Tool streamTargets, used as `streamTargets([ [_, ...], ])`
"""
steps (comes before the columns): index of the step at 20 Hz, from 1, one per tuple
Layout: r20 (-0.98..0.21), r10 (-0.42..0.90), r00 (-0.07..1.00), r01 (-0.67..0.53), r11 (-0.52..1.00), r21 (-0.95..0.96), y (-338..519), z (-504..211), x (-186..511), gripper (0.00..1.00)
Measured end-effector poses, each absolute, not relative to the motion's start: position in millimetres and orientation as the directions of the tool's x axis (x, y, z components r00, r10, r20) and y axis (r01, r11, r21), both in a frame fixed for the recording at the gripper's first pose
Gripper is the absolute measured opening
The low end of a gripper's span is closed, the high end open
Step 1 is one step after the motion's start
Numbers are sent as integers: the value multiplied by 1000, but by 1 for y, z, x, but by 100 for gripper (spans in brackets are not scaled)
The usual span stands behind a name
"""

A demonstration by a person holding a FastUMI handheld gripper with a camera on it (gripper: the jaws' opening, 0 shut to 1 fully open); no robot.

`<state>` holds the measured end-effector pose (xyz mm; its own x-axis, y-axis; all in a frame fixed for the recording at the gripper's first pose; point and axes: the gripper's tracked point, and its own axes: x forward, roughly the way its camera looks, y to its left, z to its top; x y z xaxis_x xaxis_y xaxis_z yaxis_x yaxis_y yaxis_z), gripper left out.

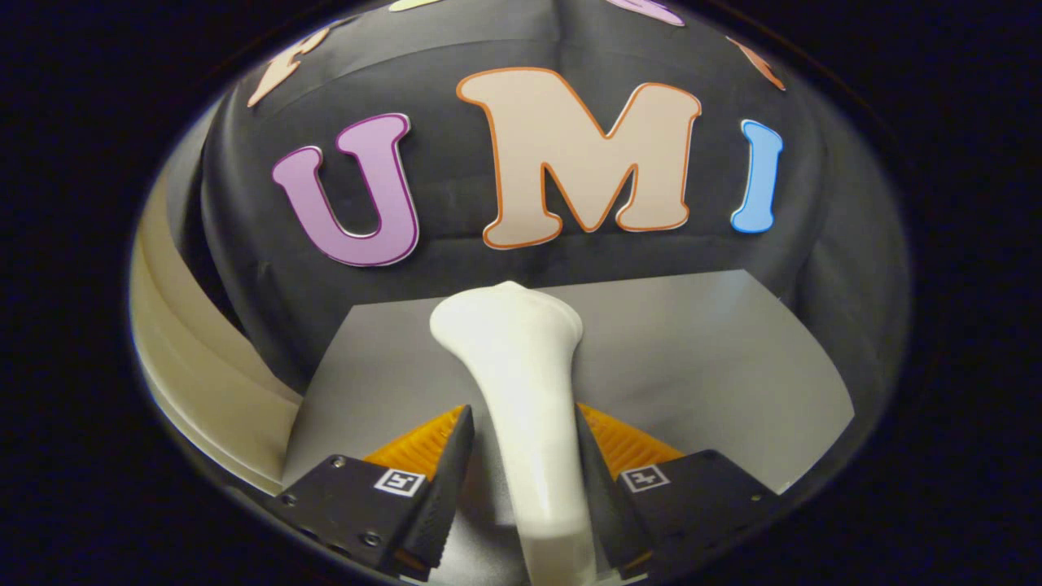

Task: Iron the clothes twice with a garment steamer, once on the left side and once on the right side.

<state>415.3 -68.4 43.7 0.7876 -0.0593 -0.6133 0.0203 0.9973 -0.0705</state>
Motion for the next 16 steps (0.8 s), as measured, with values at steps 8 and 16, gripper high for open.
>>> streamTargets([
  [8,-596,-125,793,57,990,-131,-80,47,417,45],
  [16,-405,-89,910,74,996,-53,-60,97,338,35],
])
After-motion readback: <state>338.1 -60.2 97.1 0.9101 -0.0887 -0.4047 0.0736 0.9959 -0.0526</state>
